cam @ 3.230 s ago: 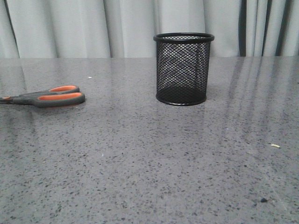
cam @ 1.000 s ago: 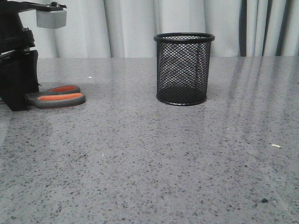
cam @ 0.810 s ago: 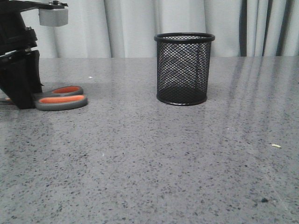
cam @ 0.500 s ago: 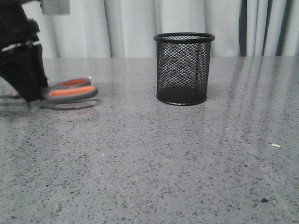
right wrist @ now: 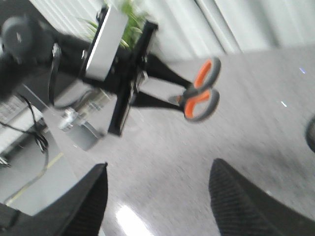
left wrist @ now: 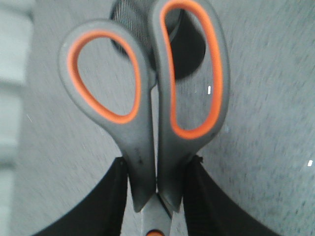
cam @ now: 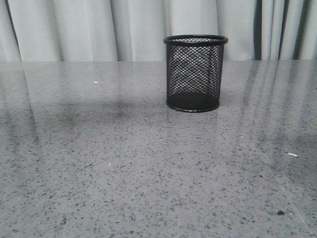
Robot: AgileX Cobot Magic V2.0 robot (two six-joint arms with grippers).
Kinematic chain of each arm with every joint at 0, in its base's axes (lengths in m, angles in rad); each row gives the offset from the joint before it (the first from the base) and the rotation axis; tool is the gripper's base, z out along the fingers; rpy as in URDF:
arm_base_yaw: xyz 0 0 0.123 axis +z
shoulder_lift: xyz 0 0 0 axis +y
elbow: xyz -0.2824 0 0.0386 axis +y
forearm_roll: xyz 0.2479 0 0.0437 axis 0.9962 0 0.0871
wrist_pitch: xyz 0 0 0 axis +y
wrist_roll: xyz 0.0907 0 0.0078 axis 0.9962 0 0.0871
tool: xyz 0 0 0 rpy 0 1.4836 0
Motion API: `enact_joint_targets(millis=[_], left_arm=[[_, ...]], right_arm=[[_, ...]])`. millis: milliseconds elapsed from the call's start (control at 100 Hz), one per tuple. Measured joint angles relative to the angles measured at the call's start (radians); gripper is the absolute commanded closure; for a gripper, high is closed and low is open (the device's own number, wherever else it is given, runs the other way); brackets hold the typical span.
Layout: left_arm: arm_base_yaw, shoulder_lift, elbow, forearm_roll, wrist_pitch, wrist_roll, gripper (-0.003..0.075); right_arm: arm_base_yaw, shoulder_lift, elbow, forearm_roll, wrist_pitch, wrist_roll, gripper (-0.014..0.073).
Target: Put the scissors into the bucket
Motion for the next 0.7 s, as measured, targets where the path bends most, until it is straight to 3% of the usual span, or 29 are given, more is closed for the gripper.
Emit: enact_joint_targets(millis=[190, 350, 540, 700], left_arm=[[-0.15, -0.094, 0.0, -0.01, -0.049, 0.0, 0.0675], [-0.244, -0.106, 0.0, -0.01, -0.083, 0.001, 0.0675], [-0.288, -0.106, 0.0, -0.014, -0.127, 0.002, 0.0675], [-0.288, -0.106, 0.0, -0.014, -0.132, 0.002, 0.0675]], right_arm=[[0.01, 0.091, -0.067, 0.031, 0.021, -0.025, 0.0185], [0.092, 0.148, -0.16, -0.019, 0.006, -0.029, 0.0185], [0.239, 0.205, -0.211, -0.168, -0.079, -0.003, 0.0176], [0.293, 0.25, -0.21, -0.231, -0.159, 0.025, 0.0176]])
